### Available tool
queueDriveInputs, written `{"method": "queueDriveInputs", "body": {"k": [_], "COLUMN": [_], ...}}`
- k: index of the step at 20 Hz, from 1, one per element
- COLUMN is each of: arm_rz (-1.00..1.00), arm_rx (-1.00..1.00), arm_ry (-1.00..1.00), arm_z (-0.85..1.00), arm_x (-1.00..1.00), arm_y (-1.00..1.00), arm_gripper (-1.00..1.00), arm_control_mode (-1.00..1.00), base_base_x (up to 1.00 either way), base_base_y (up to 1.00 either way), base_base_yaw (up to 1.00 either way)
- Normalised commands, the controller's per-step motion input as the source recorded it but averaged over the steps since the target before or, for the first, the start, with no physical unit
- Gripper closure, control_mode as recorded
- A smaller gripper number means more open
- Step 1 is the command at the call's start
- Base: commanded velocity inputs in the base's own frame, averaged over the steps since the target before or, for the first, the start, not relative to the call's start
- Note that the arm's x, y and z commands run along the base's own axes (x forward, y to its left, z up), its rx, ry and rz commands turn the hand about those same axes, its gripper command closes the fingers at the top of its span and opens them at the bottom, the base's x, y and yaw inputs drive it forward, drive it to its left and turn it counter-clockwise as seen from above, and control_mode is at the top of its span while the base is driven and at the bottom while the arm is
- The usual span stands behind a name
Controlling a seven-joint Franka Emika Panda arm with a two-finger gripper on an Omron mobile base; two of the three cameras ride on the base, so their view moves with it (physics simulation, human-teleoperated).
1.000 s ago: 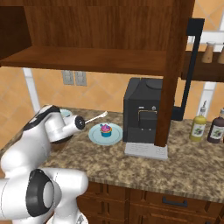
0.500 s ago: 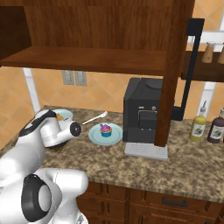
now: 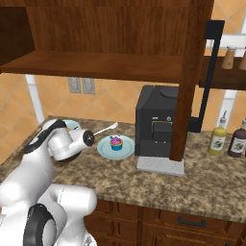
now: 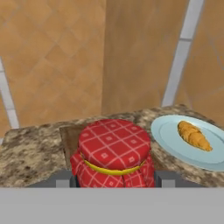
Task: From the different types of pastries on the counter, select a croissant and place it on the cutting board. Then retrieve a jar of jam from the cabinet and place it alongside the croissant on the cutting board.
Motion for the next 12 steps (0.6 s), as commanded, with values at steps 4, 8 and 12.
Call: {"method": "queueDriveInputs", "body": {"k": [4, 8, 12], "arm_rz": [0.1, 0.01, 0.0], "arm_rx": [0.0, 0.0, 0.0], "arm_ry": [0.02, 0.01, 0.0], "arm_z": [-0.01, -0.22, -0.24], "arm_x": [-0.38, -0.06, -0.07], "arm_y": [0.0, 0.0, 0.0], "arm_gripper": [1.0, 1.0, 1.0], "arm_control_mode": [-1.0, -1.0, -1.0], "base_base_x": [0.0, 0.0, 0.0], "base_base_y": [0.0, 0.0, 0.0], "base_base_yaw": [0.0, 0.0, 0.0]}}
